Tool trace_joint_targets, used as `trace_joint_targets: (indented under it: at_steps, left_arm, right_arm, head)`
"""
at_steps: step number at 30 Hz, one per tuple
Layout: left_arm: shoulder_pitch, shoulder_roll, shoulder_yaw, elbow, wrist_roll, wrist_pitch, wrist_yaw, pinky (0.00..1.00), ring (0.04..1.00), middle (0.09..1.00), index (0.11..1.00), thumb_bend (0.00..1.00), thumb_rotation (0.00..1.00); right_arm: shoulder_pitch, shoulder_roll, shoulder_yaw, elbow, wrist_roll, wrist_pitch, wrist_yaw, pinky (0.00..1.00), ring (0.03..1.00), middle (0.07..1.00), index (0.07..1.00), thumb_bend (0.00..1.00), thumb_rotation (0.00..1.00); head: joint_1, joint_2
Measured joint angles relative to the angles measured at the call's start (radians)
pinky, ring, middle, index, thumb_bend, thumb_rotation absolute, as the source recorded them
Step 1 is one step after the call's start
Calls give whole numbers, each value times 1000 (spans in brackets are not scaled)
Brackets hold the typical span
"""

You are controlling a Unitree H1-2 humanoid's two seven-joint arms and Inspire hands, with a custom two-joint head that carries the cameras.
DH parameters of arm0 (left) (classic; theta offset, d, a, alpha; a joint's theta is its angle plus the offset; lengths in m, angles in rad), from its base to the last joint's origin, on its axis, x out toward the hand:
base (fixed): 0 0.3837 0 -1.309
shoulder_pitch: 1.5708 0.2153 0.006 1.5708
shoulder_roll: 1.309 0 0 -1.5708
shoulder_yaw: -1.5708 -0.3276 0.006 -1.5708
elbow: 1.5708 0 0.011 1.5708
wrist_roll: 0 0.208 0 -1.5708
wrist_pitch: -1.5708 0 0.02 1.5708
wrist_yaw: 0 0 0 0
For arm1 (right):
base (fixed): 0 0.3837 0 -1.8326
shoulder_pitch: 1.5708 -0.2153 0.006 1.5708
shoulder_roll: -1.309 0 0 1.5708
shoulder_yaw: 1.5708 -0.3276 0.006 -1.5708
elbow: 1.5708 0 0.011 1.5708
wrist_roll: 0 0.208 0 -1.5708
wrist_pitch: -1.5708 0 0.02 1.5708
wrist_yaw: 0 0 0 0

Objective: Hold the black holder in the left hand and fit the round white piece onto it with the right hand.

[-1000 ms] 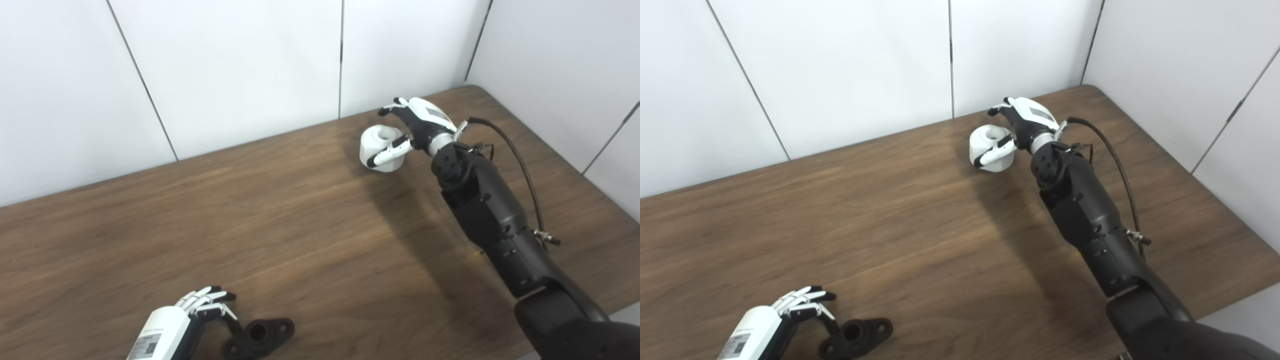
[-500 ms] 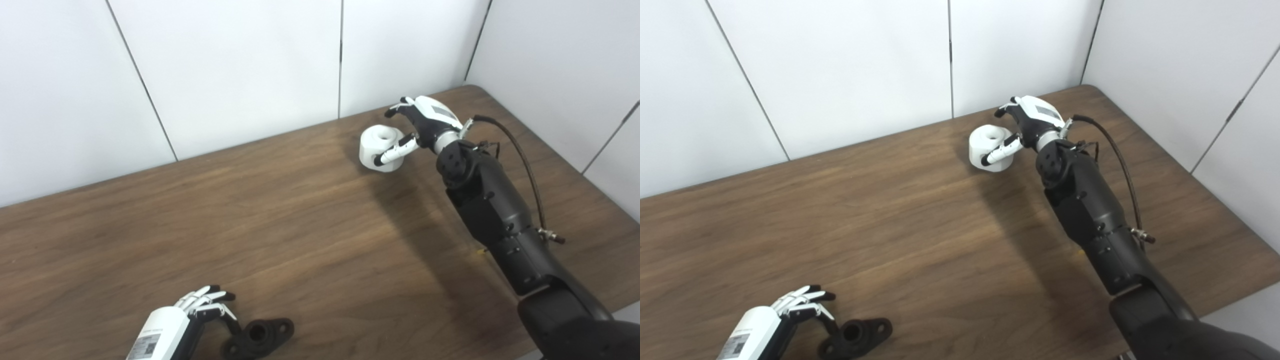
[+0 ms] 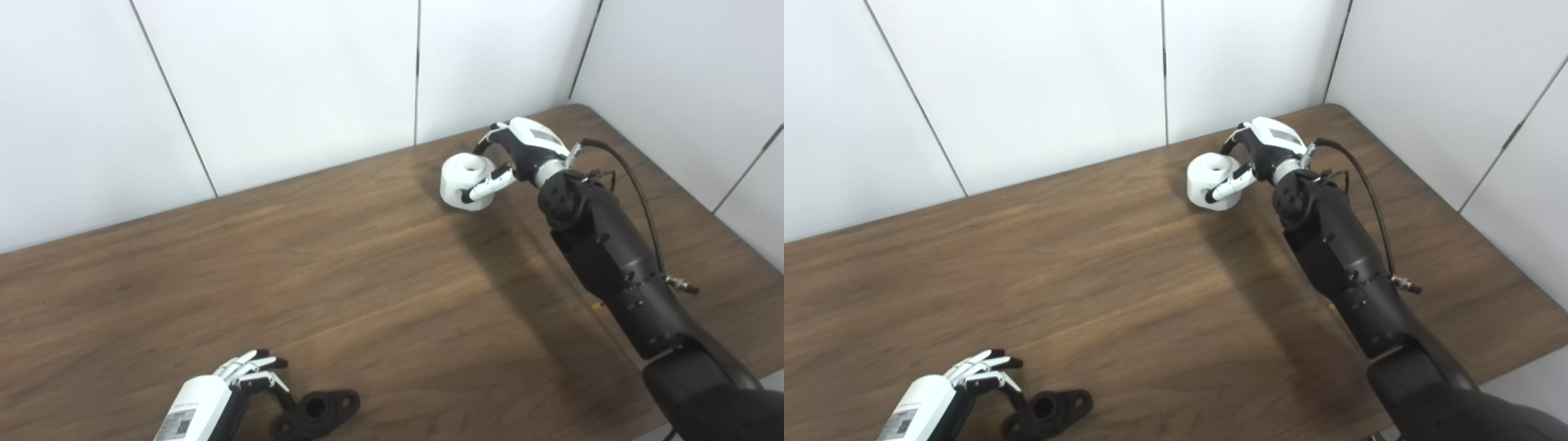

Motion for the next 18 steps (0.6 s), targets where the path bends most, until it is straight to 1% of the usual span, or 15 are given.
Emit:
trace_joint_targets:
  at_steps: [11,18]
  left_arm:
    - [4,-11,1,0,0,1,0,864,887,800,488,516,51]
    - [4,-19,2,0,3,2,0,849,882,797,487,517,50]
  right_arm:
    - [1,-10,25,15,39,-7,-16,1000,991,922,660,900,322]
    - [1,-18,42,33,54,-11,-35,1000,977,905,652,895,313]
  head:
    - [6,-3]
    - [11,-6]
